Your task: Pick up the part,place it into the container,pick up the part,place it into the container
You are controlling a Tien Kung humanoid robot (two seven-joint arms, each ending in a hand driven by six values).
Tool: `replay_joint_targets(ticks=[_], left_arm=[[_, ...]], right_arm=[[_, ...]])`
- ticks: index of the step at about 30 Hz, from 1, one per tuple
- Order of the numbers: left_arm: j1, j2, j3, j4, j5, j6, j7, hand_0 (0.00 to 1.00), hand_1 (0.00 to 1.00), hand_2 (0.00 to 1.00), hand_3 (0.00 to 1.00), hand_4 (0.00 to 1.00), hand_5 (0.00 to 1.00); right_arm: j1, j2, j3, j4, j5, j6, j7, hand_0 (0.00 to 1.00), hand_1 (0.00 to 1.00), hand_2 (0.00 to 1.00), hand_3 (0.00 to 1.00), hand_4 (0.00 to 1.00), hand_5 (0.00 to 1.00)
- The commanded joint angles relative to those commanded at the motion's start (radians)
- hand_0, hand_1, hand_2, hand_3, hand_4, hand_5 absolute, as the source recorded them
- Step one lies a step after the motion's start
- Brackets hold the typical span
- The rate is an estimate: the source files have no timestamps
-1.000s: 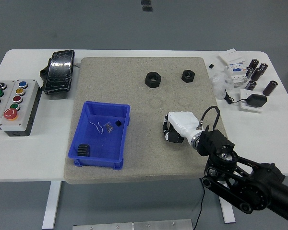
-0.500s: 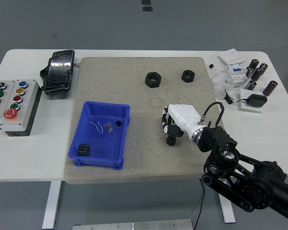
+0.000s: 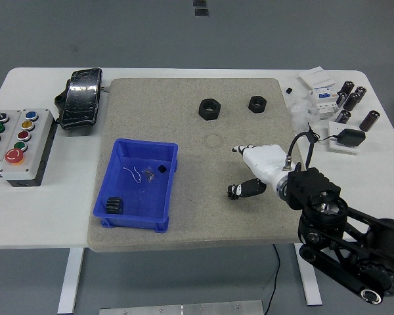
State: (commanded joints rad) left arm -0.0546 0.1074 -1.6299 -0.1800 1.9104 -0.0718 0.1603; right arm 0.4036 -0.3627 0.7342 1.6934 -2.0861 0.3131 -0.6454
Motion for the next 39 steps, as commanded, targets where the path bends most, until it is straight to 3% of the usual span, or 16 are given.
replay_joint_targets(ticks=[3,4,5,16,17,22,23,34,35,39], left_arm=[[-0.001,0.0,0.001,0.0,-0.001,0.0,0.0,0.662,0.572,0.578,0.629,0.709,0.421],[-0.001,0.001,0.001,0.0,-0.001,0.0,0.0,0.662,0.572,0.578,0.629,0.709,0.421],[-0.001,0.001,0.002,0.0,-0.002,0.0,-0.001,0.662,0.57,0.578,0.629,0.709,0.423],[-0.001,0.002,0.0,0.0,0.002,0.001,-0.001,0.662,0.57,0.578,0.629,0.708,0.422],[-0.001,0.002,-0.001,0.0,0.003,0.001,-0.001,0.662,0.57,0.578,0.63,0.708,0.421],[-0.001,0.002,0.0,0.0,0.002,0.0,-0.001,0.662,0.57,0.578,0.63,0.708,0.421],[-0.001,0.002,0.001,0.0,0.002,0.0,-0.001,0.662,0.571,0.578,0.63,0.708,0.421],[-0.001,0.002,0.001,0.0,0.004,-0.001,-0.001,0.662,0.571,0.578,0.629,0.709,0.42],[-0.001,0.002,0.001,0.0,0.004,-0.001,-0.001,0.662,0.571,0.578,0.629,0.708,0.419],[-0.002,0.002,0.003,0.0,0.001,-0.001,-0.002,0.662,0.571,0.578,0.629,0.708,0.419]], right_arm=[[-0.003,0.0,-0.017,-0.002,0.048,0.012,0.0,0.212,0.459,0.82,0.865,0.895,0.439],[-0.003,0.001,-0.025,-0.007,0.057,0.004,0.0,0.212,0.459,0.82,0.865,0.895,0.439],[-0.004,0.004,-0.037,-0.016,0.062,-0.008,0.0,0.209,0.448,0.777,0.799,0.84,0.377],[-0.005,0.022,-0.069,-0.125,0.018,-0.093,0.0,0.213,0.438,0.76,0.775,0.784,0.341],[-0.005,0.022,-0.068,-0.129,0.015,-0.097,0.0,0.205,0.424,0.734,0.731,0.697,0.276],[-0.006,0.026,-0.08,-0.137,-0.013,-0.128,0.0,0.205,0.424,0.734,0.731,0.697,0.276],[-0.006,0.028,-0.084,-0.138,-0.017,-0.133,0.0,0.197,0.398,0.651,0.688,0.626,0.225],[-0.007,0.046,-0.124,-0.167,-0.007,-0.17,0.0,0.192,0.384,0.586,0.675,0.614,0.207],[-0.007,0.046,-0.125,-0.169,-0.006,-0.173,0.0,0.181,0.368,0.454,0.656,0.529,0.103],[-0.008,0.047,-0.127,-0.175,0.001,-0.189,0.0,0.181,0.368,0.454,0.656,0.529,0.103]])
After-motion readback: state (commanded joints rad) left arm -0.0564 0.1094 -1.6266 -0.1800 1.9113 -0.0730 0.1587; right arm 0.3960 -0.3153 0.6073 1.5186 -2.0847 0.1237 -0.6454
